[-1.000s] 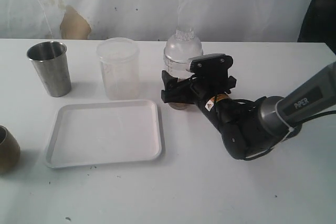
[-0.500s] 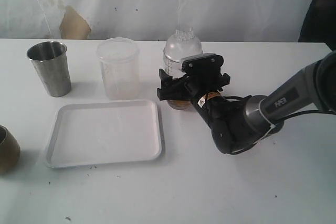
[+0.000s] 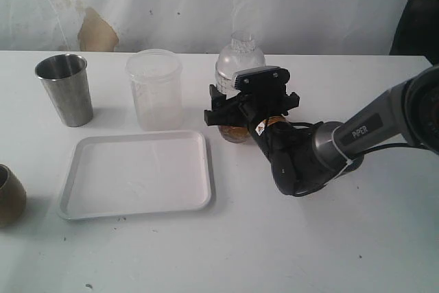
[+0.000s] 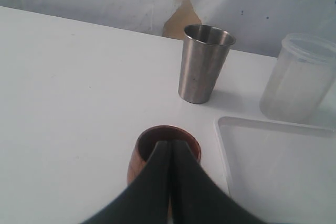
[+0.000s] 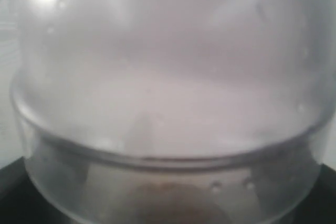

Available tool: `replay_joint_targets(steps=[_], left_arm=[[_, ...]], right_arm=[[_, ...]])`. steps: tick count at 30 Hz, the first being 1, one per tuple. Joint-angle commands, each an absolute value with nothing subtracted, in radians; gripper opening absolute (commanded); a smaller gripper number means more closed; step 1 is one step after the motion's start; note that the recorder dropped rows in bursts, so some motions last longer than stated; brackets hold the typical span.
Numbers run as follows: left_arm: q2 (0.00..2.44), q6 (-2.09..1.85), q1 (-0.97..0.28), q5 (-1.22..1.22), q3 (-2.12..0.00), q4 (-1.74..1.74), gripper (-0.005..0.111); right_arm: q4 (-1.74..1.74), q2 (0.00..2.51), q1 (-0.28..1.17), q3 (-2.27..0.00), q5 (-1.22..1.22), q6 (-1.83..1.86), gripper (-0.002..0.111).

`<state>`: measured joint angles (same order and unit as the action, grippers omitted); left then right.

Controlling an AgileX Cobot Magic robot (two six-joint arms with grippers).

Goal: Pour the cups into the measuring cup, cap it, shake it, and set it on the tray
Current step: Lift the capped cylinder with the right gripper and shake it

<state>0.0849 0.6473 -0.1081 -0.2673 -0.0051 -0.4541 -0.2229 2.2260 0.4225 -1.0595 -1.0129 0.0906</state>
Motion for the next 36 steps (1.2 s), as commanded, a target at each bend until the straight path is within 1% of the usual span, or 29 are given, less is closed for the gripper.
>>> replay_joint_targets(steps=[1,10,17,20,23,26,27,29,33,35,36], left_arm=[[0.081,0.646,-0.112,-0.263,0.0,-0.458,0.001],[0.081,0.646,-0.112,-0.263,0.0,-0.458,0.001],[0.081,0.646,-0.112,-0.263,0.0,-0.458,0.001],[0.081,0.646,-0.112,-0.263,0.0,-0.458,0.001],[0.081,0.646,-0.112,-0.263,0.0,-0.458,0.001],[0.081,0.646,-0.112,-0.263,0.0,-0.458,0.001],[0.081,0.646,-0.112,-0.263,0.0,-0.458,0.001],[0.081,0.646,-0.112,-0.263,0.0,-0.458,0.001],[0.081,0.646,-0.112,-0.261,0.0,-0.458,0.001],[0.081,0.646,-0.112,-0.261,0.0,-0.458,0.001],[0.081,0.646,-0.112,-0.261,0.0,-0.458,0.001]], right_arm=[[-0.24,2.217,0.423,-1.058,-0.977,0.128,0.0],[-0.232,2.092,0.423,-1.036,-0.867,0.13,0.0],[-0.274,1.881,0.419,-0.914,-0.874,0.229,0.0],[-0.277,1.783,0.419,-0.846,-0.876,0.193,0.0],[-0.075,1.712,0.445,-0.787,-0.867,0.085,0.0],[0.125,1.657,0.449,-0.767,-0.807,0.034,0.0],[0.096,1.636,0.446,-0.766,-0.768,0.018,0.0],[-0.077,1.592,0.431,-0.766,-0.697,0.067,0.0],[-0.505,1.528,0.432,-0.766,-0.641,0.371,0.0],[-0.501,1.514,0.458,-0.766,-0.609,0.349,0.0],[-0.434,1.512,0.48,-0.766,-0.594,0.298,0.0]])
